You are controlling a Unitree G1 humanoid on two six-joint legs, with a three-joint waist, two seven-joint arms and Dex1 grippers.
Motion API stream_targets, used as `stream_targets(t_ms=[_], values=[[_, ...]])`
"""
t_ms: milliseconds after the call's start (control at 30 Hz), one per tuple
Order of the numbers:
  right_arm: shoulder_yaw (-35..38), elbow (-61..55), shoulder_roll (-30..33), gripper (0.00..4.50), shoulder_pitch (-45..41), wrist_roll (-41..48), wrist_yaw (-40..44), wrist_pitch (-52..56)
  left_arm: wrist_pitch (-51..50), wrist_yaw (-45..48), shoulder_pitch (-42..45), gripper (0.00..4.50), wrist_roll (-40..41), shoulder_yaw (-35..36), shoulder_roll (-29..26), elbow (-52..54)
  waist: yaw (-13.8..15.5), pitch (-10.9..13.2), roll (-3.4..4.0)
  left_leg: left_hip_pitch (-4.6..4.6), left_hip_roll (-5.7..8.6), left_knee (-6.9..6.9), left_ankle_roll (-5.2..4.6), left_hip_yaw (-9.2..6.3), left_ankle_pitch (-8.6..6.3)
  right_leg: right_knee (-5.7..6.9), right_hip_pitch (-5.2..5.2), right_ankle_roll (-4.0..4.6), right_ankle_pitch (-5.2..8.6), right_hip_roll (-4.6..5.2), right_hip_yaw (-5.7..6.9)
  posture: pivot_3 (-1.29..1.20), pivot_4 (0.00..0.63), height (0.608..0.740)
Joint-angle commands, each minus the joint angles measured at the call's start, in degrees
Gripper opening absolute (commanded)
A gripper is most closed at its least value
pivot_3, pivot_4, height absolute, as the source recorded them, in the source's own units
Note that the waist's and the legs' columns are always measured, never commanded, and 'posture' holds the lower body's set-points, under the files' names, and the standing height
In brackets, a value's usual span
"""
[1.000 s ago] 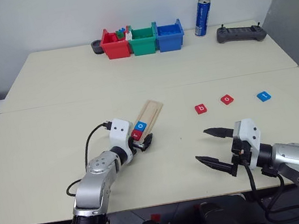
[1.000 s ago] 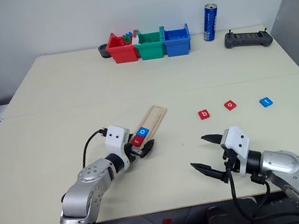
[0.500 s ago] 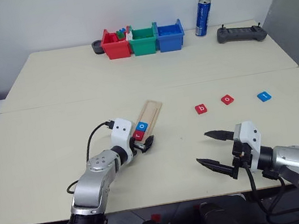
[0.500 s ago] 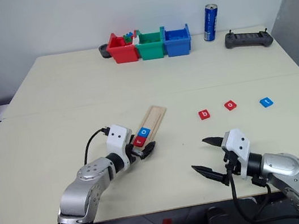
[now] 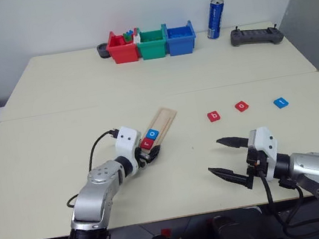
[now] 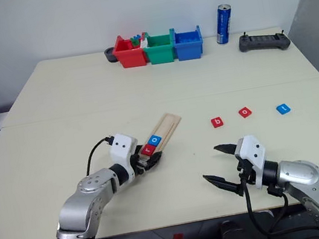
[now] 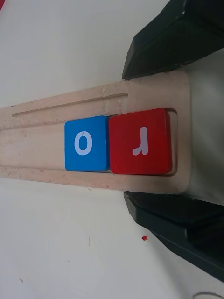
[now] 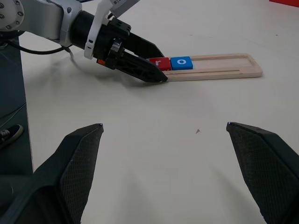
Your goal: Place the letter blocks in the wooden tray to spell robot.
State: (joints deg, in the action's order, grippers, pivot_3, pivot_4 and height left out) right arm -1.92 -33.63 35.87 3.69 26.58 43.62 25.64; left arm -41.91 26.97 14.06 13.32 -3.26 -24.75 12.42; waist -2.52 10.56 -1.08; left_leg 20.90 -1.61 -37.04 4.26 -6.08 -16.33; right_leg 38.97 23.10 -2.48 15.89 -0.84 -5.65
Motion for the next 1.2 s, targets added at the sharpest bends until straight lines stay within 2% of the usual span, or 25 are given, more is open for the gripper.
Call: stream_targets(t_ms=[33, 200, 367, 600, 833, 1033, 1200], values=[[1.10, -1.65, 1.44, 4.50, 0.62, -0.09, 0.82, -0.70, 5.62, 8.89, -1.62, 3.38, 0.91, -0.88, -4.97, -1.63, -0.07, 0.00, 0.00, 0.00, 0.00, 0.00, 0.00, 0.00, 0.00, 0.00, 0.00, 0.00, 0.00, 0.00, 0.00, 0.00, 0.150, 0.740], [5.65, -0.25, 6.13, 4.50, 3.41, -0.31, 3.25, -1.06, 18.34, 26.37, -2.20, 3.38, 0.85, -5.86, -13.73, -3.89, 0.20, 0.01, 0.00, 0.03, 0.02, 0.01, 0.00, 0.04, 0.00, -0.06, 0.01, -0.01, 0.01, 0.02, 0.00, 0.00, 0.150, 0.740], [8.97, -0.87, 11.38, 4.50, 7.55, 0.02, 7.09, -0.77, 28.21, 36.95, 0.27, 3.38, -0.36, -9.39, -16.04, -8.84, 0.75, 0.02, -0.02, 0.06, 0.03, 0.01, -0.01, 0.04, -0.01, -0.09, 0.01, -0.08, 0.05, 0.02, 0.01, 0.00, 0.150, 0.740], [13.60, -4.06, 16.20, 4.50, 13.84, 1.54, 10.45, 1.45, 40.09, 45.31, 7.64, 3.38, -4.60, -14.83, -13.18, -19.46, 0.75, 0.02, -0.03, 0.08, 0.04, -0.01, -0.02, 0.05, -0.01, -0.09, 0.00, -0.08, 0.06, 0.01, 0.00, 0.00, 0.150, 0.740], [15.22, -5.74, 16.14, 4.50, 14.26, 1.98, 9.22, 3.50, 47.77, 51.34, 12.17, 3.38, -6.05, -17.05, -10.24, -26.59, 0.70, 0.01, -0.02, 0.06, 0.04, -0.03, -0.02, 0.05, -0.01, -0.07, -0.02, -0.07, 0.05, 0.00, -0.01, 0.00, 0.150, 0.740], [18.51, -6.98, 14.16, 4.50, 11.46, 6.51, 6.76, 6.53, 48.82, 52.95, 14.33, 3.38, -6.85, -16.69, -9.64, -30.58, 0.68, 0.01, -0.01, 0.04, 0.04, -0.04, -0.02, 0.04, -0.01, -0.05, -0.04, -0.07, 0.04, 0.00, -0.02, 0.00, 0.150, 0.740], [19.41, -7.05, 15.41, 4.50, 10.08, 7.35, 7.50, 7.68, 47.59, 52.84, 14.68, 3.38, -7.13, -16.42, -9.76, -31.05, 0.67, 0.01, -0.01, 0.02, 0.03, -0.05, -0.03, 0.02, 0.00, -0.03, -0.05, -0.08, 0.05, -0.02, -0.01, 0.00, 0.150, 0.740]])
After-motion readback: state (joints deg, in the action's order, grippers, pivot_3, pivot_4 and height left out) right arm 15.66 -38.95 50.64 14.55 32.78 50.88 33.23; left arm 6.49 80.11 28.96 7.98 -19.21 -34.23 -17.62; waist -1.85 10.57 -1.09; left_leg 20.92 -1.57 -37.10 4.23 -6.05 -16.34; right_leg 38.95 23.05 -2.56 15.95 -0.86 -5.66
